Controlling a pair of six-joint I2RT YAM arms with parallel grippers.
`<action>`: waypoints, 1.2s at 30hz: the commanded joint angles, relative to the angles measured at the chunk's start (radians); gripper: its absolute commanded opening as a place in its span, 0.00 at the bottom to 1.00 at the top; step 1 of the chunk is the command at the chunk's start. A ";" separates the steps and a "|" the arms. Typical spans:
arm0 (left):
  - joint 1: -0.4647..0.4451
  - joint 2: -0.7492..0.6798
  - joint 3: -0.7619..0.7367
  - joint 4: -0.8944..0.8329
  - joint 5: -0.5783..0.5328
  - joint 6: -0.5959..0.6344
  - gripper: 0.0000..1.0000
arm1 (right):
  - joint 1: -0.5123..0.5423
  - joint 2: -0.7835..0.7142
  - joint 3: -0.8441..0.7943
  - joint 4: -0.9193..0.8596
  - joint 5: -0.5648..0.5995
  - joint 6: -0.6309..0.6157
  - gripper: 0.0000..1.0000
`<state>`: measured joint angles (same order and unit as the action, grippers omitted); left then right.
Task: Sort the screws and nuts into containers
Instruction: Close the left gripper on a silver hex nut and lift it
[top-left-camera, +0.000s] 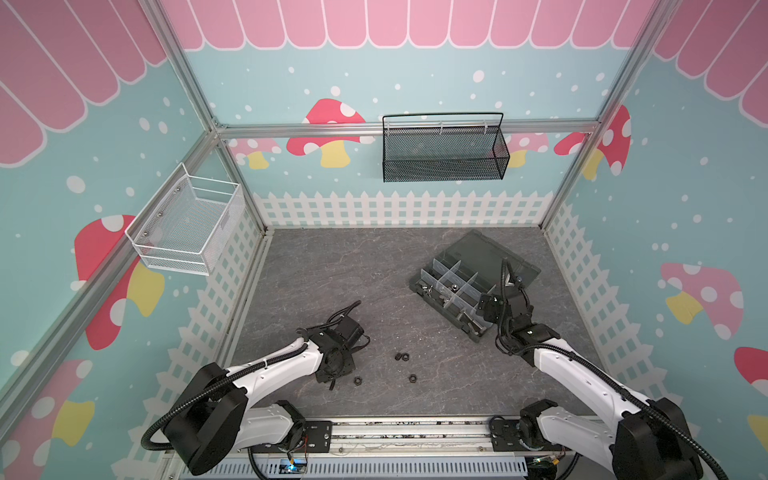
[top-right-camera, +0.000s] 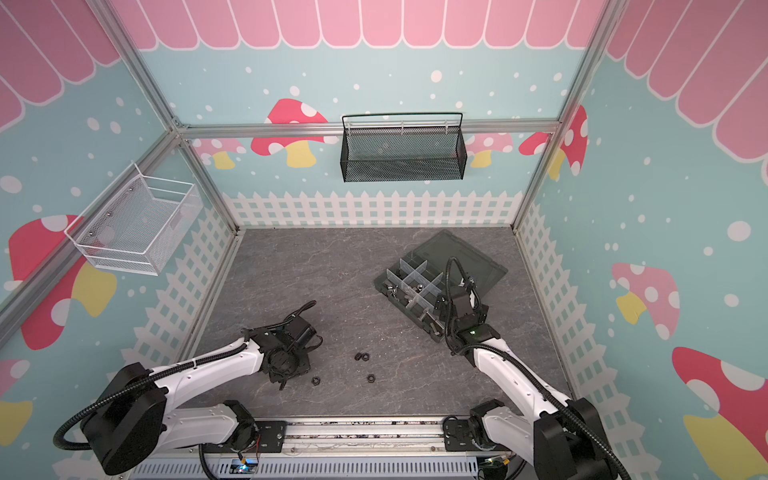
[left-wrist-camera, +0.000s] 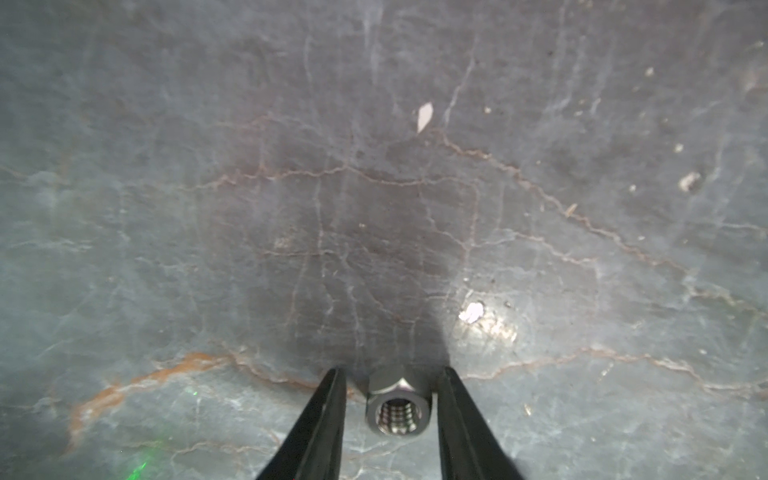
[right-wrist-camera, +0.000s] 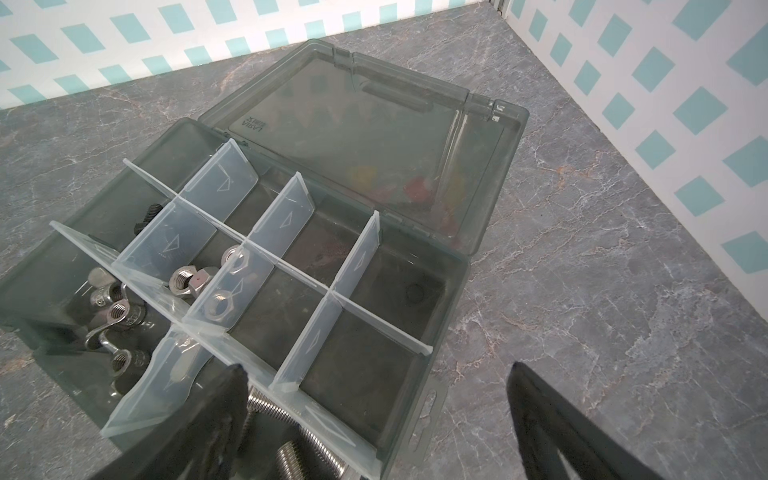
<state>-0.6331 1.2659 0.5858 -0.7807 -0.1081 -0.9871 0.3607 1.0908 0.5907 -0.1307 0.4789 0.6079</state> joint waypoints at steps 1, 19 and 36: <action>0.005 -0.005 -0.015 -0.009 0.027 -0.010 0.38 | -0.002 0.002 0.027 -0.016 0.016 0.020 0.98; 0.006 0.008 0.006 0.016 0.013 -0.001 0.19 | -0.002 -0.004 0.030 -0.020 0.031 0.026 0.98; 0.007 -0.056 0.100 0.135 -0.042 0.065 0.13 | -0.002 -0.023 0.024 -0.026 0.034 0.041 0.98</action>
<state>-0.6304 1.2209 0.6285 -0.7029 -0.1101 -0.9459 0.3607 1.0855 0.6014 -0.1482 0.4931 0.6266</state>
